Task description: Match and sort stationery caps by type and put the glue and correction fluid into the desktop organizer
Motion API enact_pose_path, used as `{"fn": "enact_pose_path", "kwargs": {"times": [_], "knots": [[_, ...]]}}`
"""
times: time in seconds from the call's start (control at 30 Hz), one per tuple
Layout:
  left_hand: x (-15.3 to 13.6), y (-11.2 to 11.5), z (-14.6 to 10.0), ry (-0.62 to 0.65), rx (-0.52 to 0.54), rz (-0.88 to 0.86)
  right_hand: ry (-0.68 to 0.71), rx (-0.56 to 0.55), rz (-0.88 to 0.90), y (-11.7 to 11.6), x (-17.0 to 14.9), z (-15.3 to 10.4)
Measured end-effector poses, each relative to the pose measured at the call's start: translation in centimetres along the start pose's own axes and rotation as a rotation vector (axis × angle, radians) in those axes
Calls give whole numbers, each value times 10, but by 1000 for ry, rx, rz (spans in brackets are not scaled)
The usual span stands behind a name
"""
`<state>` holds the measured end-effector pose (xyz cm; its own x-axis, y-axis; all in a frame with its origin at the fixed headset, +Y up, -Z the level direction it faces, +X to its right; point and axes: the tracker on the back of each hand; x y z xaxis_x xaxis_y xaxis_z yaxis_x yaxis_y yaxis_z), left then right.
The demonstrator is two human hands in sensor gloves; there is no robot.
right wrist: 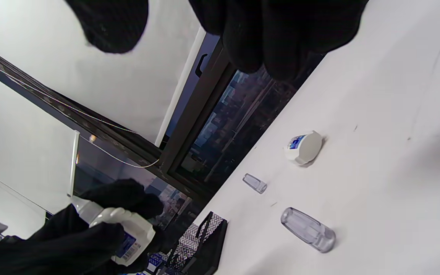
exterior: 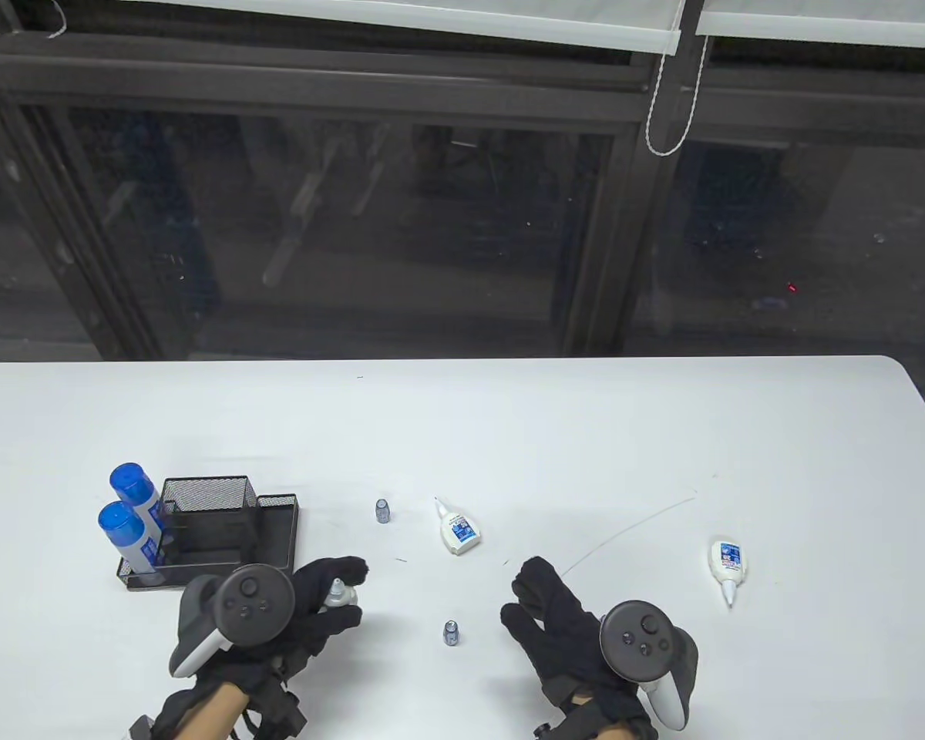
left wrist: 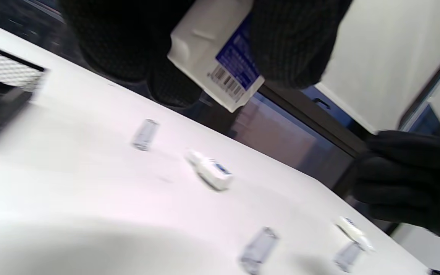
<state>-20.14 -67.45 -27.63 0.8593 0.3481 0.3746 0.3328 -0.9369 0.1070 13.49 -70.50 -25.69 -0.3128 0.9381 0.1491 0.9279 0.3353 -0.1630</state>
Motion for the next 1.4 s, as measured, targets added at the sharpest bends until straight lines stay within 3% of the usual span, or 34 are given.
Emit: {"fn": "enact_pose_path", "kwargs": {"times": [0.1, 0.2, 0.4, 0.43, 0.5, 0.67, 0.77, 1.0, 1.23, 1.4], "knots": [[25, 2, 6, 33, 48, -22, 2, -16, 21, 4, 0, -1], [38, 16, 11, 82, 7, -45, 2, -33, 37, 7, 0, -2], [34, 66, 12, 80, -40, -256, 0, -71, 3, 16, 0, -2], [31, 70, 13, 95, -108, -258, -9, -95, -26, 20, 0, -2], [29, 74, 11, 106, -113, -296, -31, -139, -110, 26, -3, -1], [26, 75, 5, 96, -88, -268, -224, -250, -594, 31, -26, 10], [26, 76, 1, 100, -92, -258, -305, -275, -691, 24, -44, 15], [29, 80, -1, 105, -68, -224, -537, -206, -911, 15, -74, 21], [31, 84, -1, 110, -75, -271, -490, -232, -995, 14, -71, 24], [32, 87, 1, 105, -95, -285, -329, -255, -808, 17, -46, 21]]}}
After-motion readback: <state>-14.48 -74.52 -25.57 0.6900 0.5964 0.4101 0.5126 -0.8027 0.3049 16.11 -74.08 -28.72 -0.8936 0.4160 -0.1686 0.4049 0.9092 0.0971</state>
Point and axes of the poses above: the tracker on the back of each hand, its own x axis roughly to the thumb side, its own z axis roughly from the wrist to the fingertips, y = z × x, and after that the axes turned 11 degrees about z, right-handed
